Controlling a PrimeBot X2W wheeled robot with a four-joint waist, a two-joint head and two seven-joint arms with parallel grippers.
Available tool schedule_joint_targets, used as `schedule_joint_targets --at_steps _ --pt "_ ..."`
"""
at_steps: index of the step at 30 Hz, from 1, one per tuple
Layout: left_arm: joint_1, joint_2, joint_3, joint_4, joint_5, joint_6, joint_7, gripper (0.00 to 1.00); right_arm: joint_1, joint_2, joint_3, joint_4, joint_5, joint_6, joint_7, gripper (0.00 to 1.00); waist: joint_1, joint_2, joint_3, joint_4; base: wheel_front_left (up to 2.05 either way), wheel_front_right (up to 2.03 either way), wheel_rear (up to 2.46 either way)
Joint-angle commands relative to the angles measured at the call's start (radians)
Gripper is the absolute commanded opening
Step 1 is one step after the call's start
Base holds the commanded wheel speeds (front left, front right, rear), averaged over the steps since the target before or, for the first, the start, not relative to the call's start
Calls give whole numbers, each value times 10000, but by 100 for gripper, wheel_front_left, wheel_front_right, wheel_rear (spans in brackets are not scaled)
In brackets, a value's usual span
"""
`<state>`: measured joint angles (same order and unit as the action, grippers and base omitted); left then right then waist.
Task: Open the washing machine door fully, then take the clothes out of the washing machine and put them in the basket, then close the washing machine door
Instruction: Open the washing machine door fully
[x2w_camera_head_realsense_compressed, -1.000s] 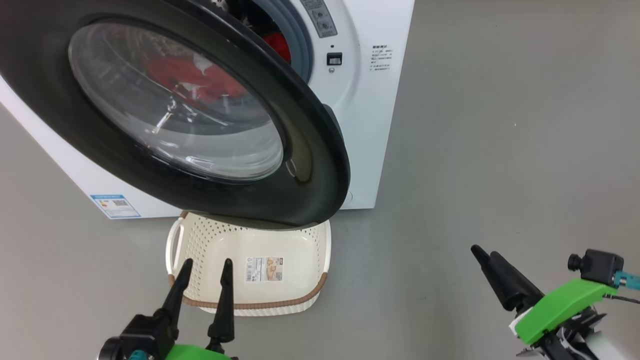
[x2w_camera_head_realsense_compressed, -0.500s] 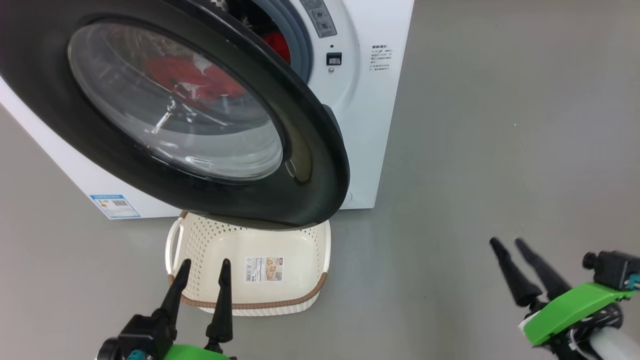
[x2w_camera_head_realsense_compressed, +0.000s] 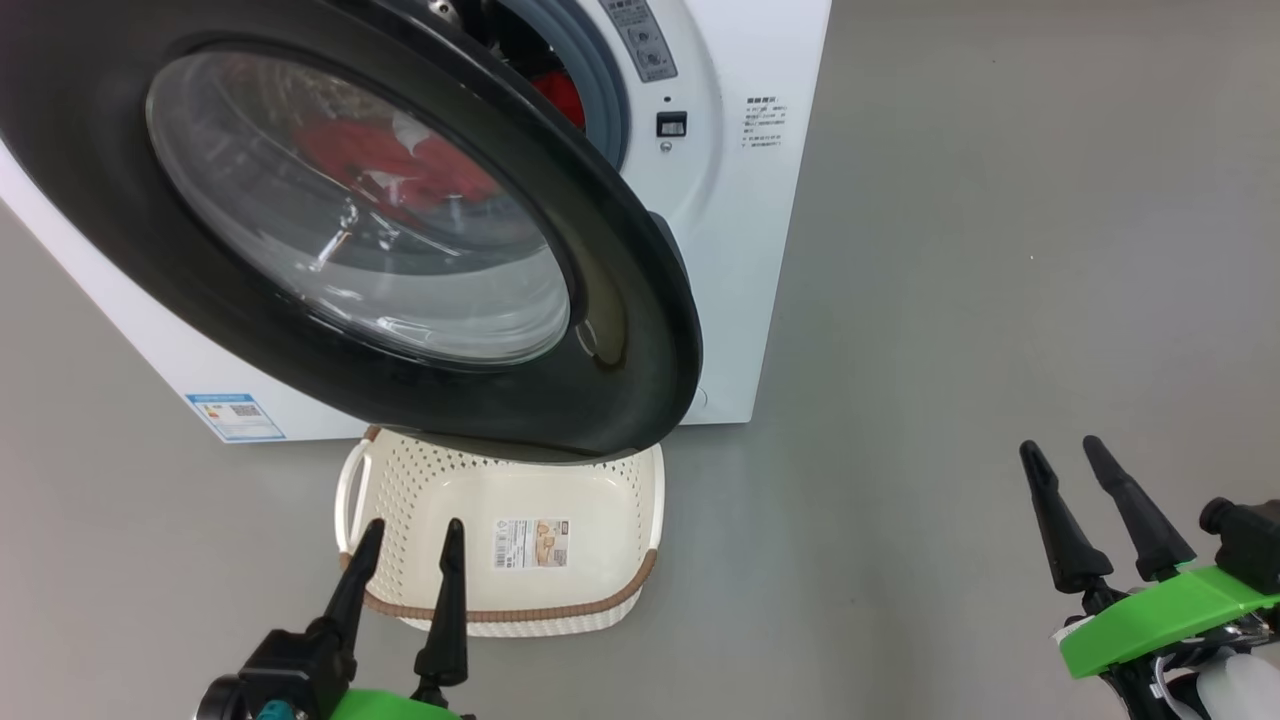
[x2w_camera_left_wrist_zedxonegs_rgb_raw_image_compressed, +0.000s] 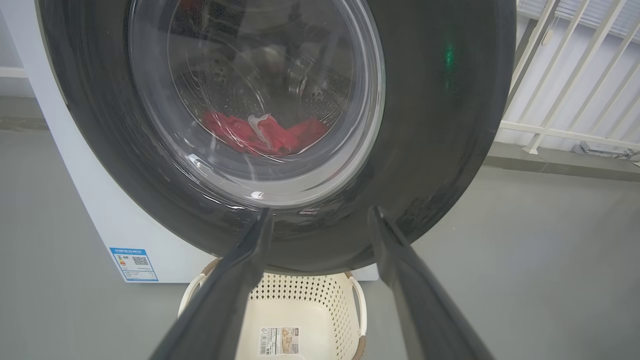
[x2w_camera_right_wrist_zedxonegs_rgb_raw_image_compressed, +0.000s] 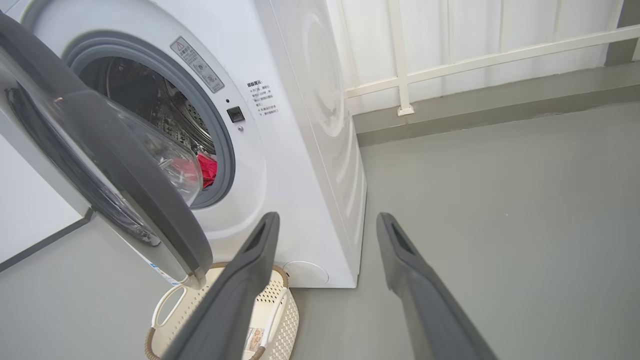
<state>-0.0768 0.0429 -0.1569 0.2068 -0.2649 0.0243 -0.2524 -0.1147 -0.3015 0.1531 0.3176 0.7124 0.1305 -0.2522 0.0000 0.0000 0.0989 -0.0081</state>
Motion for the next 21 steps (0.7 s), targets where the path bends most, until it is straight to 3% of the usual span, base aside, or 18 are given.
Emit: schedule_joint_targets --at_steps 1,10,21 --pt "-31 73 301 -206 29 -71 -94 100 114 -67 -18 -310 -217 2 -94 100 0 0 -9 6 0 0 0" --pt "17 73 281 -280 107 -50 -94 100 677 548 -1056 -951 -1739 2 -94 100 0 0 -90 46 0 0 0" --pt "56 73 262 -315 71 -1 -94 100 1092 903 -1428 -814 -2154 2 -95 100 0 0 -132 92 0 0 0"
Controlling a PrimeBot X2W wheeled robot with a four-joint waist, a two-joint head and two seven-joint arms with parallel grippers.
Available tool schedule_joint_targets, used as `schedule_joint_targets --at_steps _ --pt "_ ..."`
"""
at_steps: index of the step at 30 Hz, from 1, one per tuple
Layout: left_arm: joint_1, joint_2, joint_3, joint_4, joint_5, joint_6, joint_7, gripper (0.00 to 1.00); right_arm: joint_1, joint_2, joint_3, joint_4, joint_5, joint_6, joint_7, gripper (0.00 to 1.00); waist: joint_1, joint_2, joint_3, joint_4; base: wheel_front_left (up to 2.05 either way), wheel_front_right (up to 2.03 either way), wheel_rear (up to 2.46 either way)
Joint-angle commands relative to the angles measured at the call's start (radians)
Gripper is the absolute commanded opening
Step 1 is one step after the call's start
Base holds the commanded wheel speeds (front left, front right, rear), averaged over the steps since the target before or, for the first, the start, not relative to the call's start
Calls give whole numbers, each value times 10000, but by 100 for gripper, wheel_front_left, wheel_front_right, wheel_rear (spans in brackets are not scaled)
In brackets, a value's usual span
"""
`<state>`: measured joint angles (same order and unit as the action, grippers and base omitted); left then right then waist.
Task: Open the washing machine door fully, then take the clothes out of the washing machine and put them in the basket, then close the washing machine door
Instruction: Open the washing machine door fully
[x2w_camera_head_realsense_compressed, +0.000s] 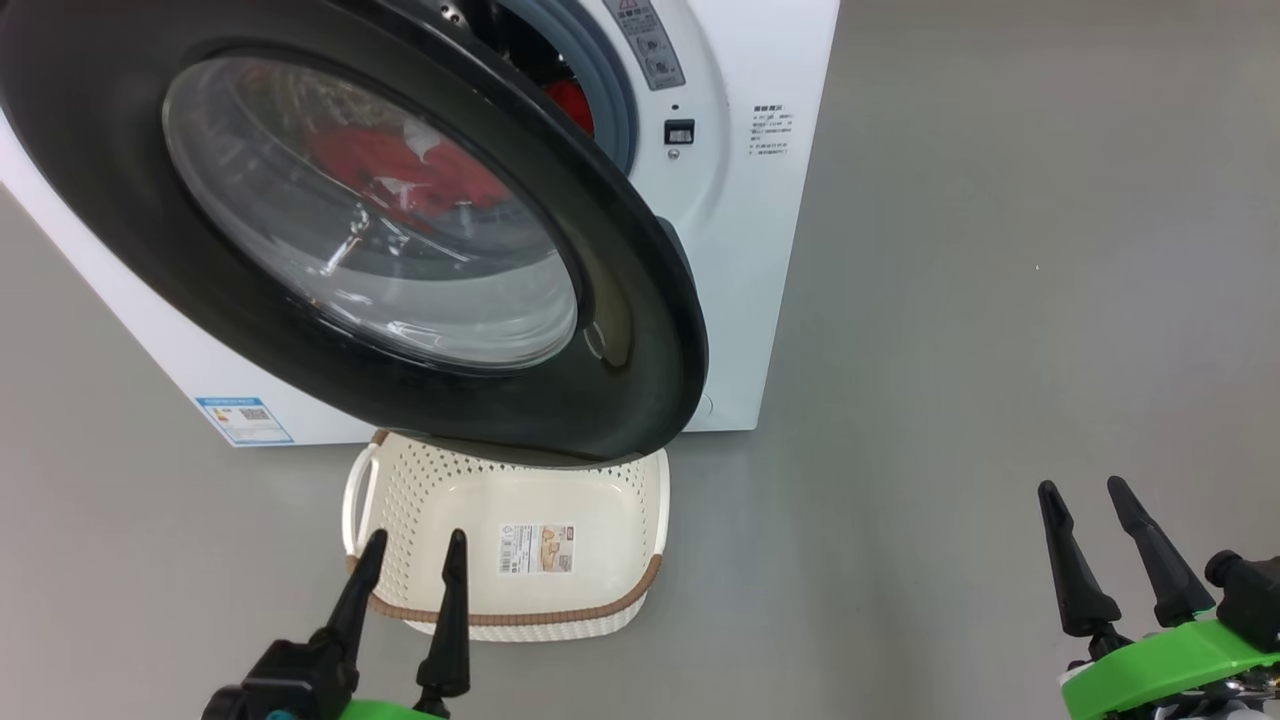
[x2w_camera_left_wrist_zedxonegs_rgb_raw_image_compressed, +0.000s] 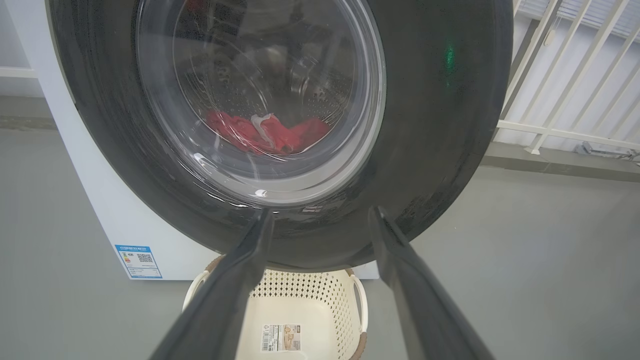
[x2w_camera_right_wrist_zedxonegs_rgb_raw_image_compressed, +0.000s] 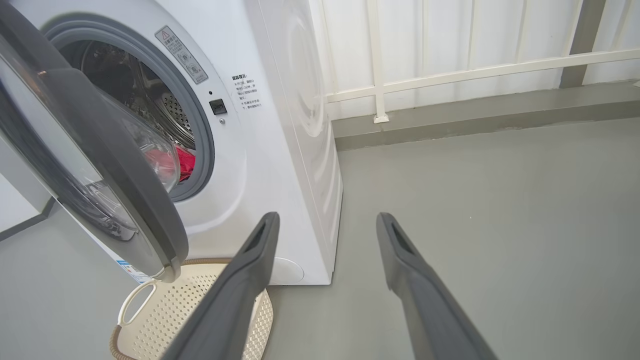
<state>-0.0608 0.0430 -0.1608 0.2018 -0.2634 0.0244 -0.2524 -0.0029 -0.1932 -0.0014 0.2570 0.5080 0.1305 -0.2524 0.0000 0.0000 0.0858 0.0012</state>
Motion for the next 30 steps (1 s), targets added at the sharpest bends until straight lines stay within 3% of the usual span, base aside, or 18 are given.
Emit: schedule_joint_targets --at_steps 1,16,17,18,19,20,30 --pt "-101 72 303 -269 54 1 -94 100 -22 -167 108 -203 -117 2 -93 100 0 0 -3 -2 0 0 0" --pt "-157 72 257 -318 45 9 -94 100 -202 -71 162 -458 -11 2 -93 100 0 0 81 74 0 0 0" --pt "-165 72 246 -320 41 14 -94 100 -218 -61 178 -484 38 2 -93 91 0 0 90 92 0 0 0" --pt "-173 72 238 -321 37 16 -94 100 -239 -41 184 -516 117 2 -93 46 0 0 101 112 0 0 0" --pt "-186 72 228 -323 31 17 -94 100 -268 -25 204 -561 213 2 -93 16 0 0 116 133 0 0 0" --pt "-199 72 217 -323 24 18 -94 100 -301 -8 233 -607 343 2 -93 0 0 0 126 155 0 0 0" --pt "-296 72 24 -365 -101 77 -94 100 -1167 -145 625 -1053 2720 2 -93 0 0 0 292 392 0 0 0"
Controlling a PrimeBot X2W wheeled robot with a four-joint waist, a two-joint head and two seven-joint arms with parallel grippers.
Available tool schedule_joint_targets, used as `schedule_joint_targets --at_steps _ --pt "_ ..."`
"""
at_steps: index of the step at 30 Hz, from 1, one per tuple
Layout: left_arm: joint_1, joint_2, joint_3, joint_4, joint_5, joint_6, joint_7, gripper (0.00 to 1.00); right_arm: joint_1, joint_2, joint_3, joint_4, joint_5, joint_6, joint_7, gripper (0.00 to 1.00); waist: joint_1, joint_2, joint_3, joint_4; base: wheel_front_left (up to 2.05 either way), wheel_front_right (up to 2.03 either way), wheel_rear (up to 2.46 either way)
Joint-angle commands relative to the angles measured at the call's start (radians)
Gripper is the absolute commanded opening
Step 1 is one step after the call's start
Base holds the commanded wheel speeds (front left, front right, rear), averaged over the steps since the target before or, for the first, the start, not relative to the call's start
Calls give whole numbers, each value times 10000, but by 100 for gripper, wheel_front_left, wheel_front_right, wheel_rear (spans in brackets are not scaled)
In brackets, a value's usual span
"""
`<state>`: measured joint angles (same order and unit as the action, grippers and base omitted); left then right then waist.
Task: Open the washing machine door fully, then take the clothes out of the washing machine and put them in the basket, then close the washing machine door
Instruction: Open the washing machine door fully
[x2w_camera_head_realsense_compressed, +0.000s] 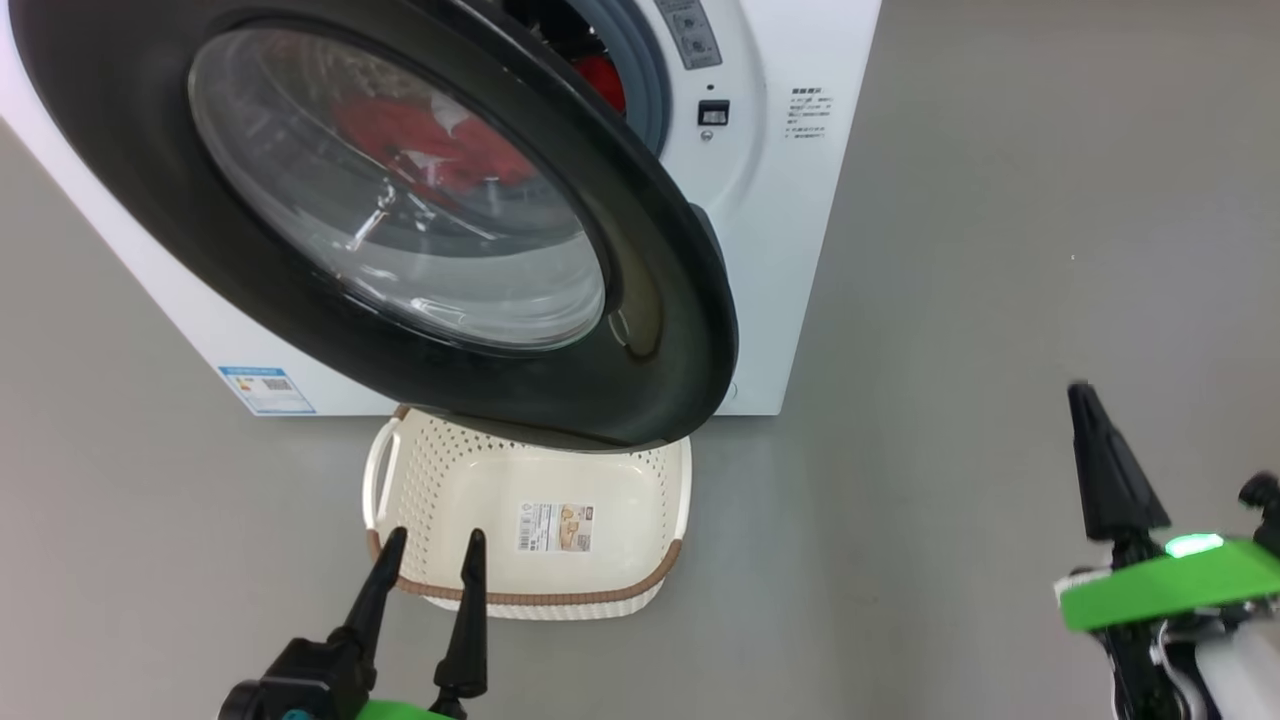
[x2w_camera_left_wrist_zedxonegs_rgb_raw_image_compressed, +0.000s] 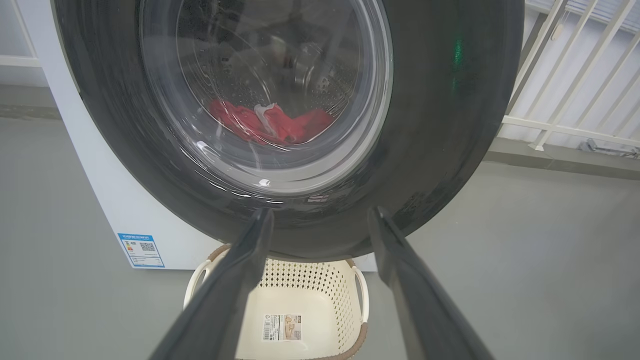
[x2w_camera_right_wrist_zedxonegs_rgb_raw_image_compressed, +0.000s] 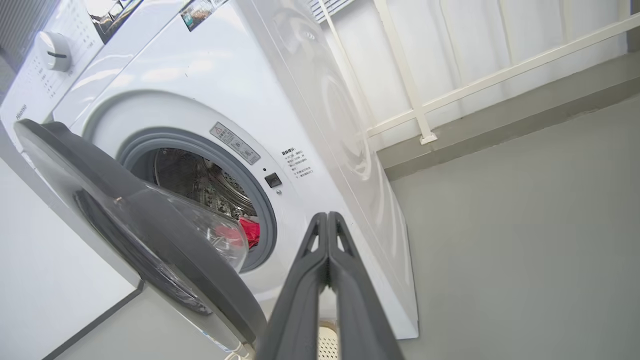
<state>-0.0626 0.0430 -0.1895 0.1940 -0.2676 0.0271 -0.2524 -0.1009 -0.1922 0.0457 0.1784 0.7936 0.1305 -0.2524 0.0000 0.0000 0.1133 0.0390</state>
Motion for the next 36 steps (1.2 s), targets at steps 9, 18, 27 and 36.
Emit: schedule_joint_targets --at_steps 9,18,27,36 --pt "-423 72 11 -315 -204 165 -94 100 -1699 -881 963 -216 1974 2 -93 0 0 0 207 297 0 0 0" --pt "-676 72 -360 -300 -322 221 -94 100 -3402 -1761 2223 -125 4867 2 -93 0 0 0 471 724 0 0 0" --pt "-844 72 -719 -325 -472 299 -94 100 -4606 -2564 3107 -640 7772 2 921 0 0 0 763 1180 0 0 0" --pt "-1084 72 -1124 -394 -655 389 -94 100 -5331 -2453 2488 -71 9517 2 4583 0 0 0 1154 1606 0 0 0"
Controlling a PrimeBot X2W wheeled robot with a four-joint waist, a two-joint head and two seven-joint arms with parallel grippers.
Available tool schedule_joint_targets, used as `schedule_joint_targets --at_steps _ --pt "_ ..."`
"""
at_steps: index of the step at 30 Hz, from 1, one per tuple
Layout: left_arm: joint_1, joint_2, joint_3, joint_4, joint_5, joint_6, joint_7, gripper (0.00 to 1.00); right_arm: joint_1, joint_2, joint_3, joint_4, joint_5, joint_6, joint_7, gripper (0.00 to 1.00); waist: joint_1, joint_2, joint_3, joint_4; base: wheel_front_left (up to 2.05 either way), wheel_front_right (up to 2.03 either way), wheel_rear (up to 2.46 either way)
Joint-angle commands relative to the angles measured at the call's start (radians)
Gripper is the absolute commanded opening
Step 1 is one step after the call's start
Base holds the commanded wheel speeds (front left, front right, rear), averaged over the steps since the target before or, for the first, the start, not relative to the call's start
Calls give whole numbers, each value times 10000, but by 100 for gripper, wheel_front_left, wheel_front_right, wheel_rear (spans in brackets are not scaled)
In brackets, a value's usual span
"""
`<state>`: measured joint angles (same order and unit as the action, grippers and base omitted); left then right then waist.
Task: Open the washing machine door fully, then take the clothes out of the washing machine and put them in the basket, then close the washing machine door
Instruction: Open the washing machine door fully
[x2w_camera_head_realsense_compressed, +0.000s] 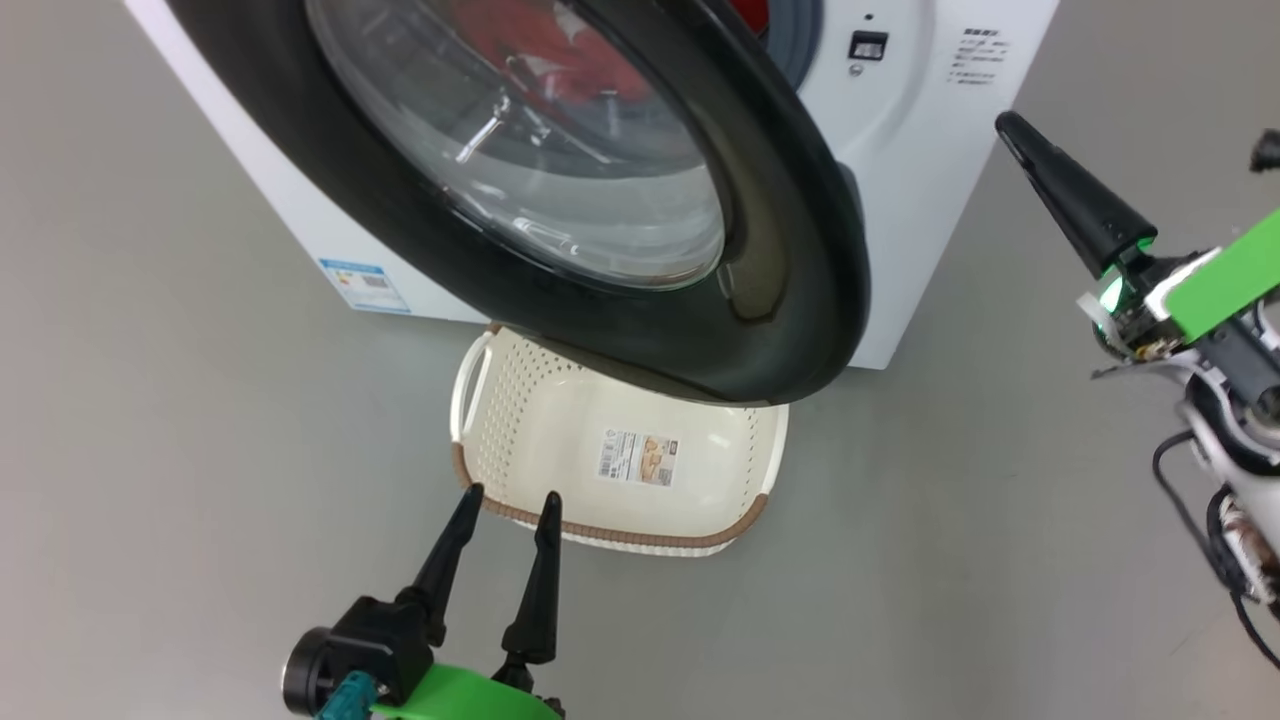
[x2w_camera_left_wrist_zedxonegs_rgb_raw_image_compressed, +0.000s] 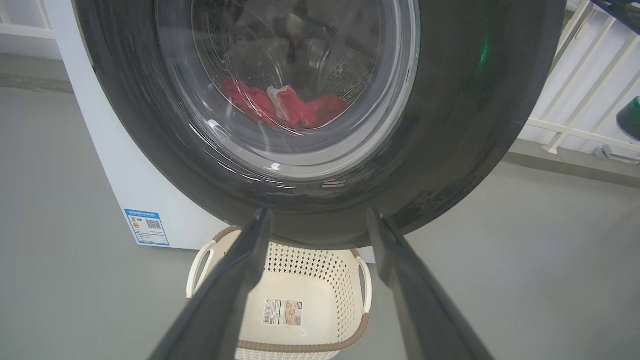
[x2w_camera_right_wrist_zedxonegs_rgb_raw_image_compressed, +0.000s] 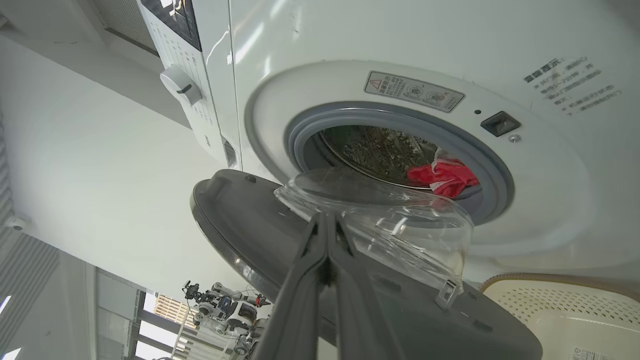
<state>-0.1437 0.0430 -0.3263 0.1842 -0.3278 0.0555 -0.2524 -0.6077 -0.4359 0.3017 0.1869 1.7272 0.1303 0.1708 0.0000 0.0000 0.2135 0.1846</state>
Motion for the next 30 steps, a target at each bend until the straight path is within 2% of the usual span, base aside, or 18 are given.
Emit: schedule_joint_targets --at_steps 1,3,4,5,8,14,22,30 --pt "-306 72 196 -312 -76 120 -94 100 -355 23 -187 -44 257 4 729 0 0 0 200 193 0 0 0" --pt "-367 72 100 -345 -123 157 -94 100 -528 130 -378 194 422 4 1514 0 0 0 297 278 0 0 0" --pt "-367 72 100 -345 -123 157 -94 100 -528 130 -378 194 422 4 1514 0 0 0 297 278 0 0 0" --pt "-423 72 -5 -372 -175 198 -94 100 -685 260 -581 465 567 4 2207 0 0 0 389 363 0 0 0" --pt "-495 72 -150 -404 -254 262 -94 100 -903 444 -827 937 762 4 3204 0 0 0 510 474 0 0 0" --pt "-654 72 -402 -455 -377 341 -94 100 -1345 668 -1076 1694 620 4 4585 0 0 0 768 689 0 0 0" --pt "-780 72 -562 -491 -498 443 -94 100 -1677 1032 -1319 2078 226 4 5550 0 0 0 867 863 0 0 0" --pt "-730 72 -583 -471 -534 497 -94 100 -1351 1483 -1348 1972 -184 4 6198 0 0 0 665 905 0 0 0"
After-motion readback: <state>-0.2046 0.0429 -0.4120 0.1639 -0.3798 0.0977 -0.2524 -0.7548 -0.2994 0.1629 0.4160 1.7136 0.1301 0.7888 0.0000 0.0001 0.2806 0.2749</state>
